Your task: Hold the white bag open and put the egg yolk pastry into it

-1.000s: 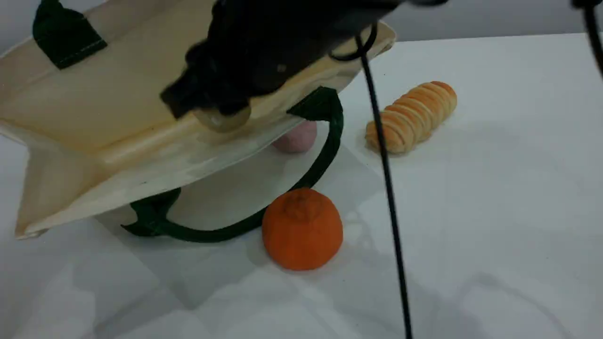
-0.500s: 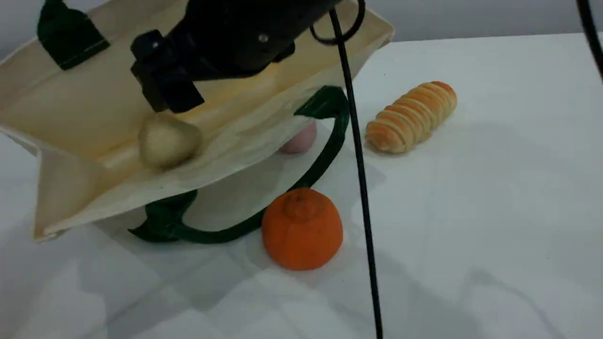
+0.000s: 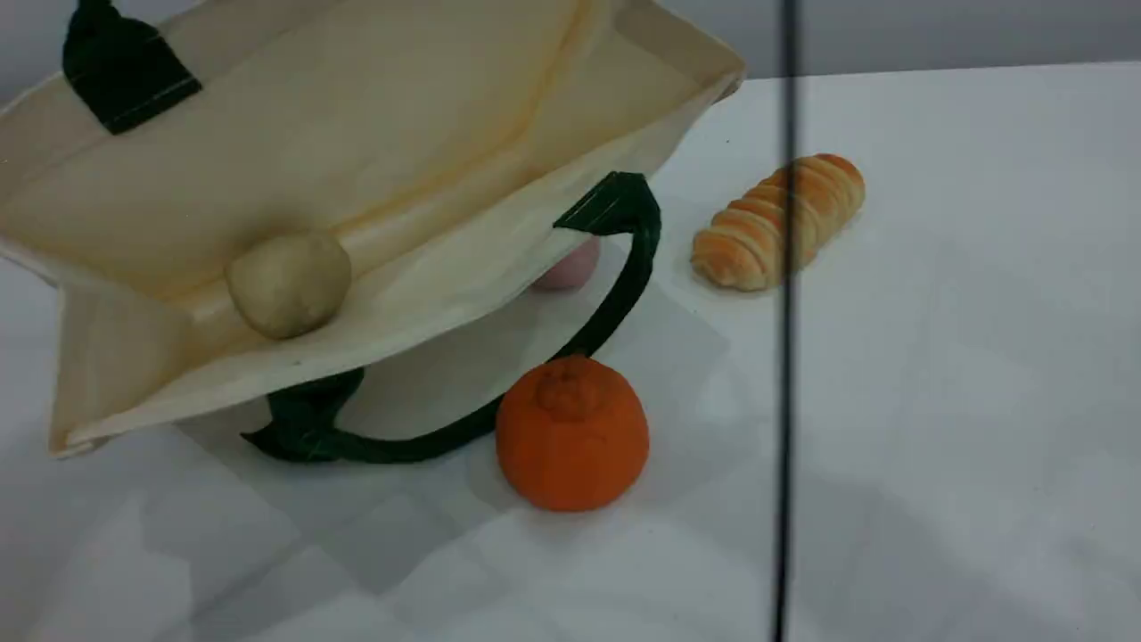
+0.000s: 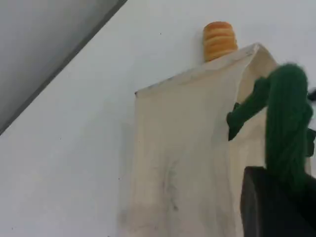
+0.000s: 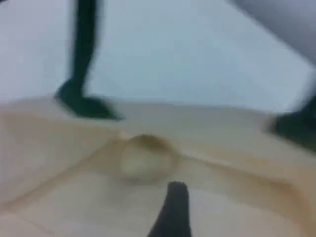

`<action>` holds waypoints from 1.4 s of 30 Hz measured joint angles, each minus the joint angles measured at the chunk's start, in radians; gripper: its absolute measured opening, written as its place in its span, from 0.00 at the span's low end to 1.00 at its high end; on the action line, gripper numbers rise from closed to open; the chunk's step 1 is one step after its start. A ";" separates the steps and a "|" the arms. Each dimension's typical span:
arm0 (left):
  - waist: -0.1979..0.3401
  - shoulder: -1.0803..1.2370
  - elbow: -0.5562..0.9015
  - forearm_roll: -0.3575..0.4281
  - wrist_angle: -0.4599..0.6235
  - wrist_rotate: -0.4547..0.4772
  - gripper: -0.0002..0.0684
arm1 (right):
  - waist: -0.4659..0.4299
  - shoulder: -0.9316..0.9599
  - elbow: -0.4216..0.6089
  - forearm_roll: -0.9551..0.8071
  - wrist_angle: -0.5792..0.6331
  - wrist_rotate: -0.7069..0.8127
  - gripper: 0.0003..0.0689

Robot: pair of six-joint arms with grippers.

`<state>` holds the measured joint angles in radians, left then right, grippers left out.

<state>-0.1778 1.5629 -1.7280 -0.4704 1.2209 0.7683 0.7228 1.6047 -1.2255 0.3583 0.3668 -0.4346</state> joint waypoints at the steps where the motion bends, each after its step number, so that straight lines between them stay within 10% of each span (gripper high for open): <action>1: 0.001 0.000 0.000 0.000 0.000 0.000 0.14 | -0.030 -0.019 0.000 0.000 0.005 0.009 0.91; 15: 0.004 0.000 0.000 0.015 0.000 0.008 0.16 | -0.429 -0.128 0.000 0.003 0.109 0.068 0.89; 26: 0.004 -0.002 0.000 0.026 -0.003 -0.013 0.81 | -0.431 -0.141 0.000 0.005 0.114 0.068 0.89; 42: 0.005 -0.228 0.003 0.327 0.001 -0.375 0.86 | -0.434 -0.496 -0.044 -0.057 0.341 0.067 0.86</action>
<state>-0.1726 1.3351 -1.7250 -0.1431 1.2219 0.3935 0.2890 1.1085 -1.2694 0.3016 0.7075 -0.3675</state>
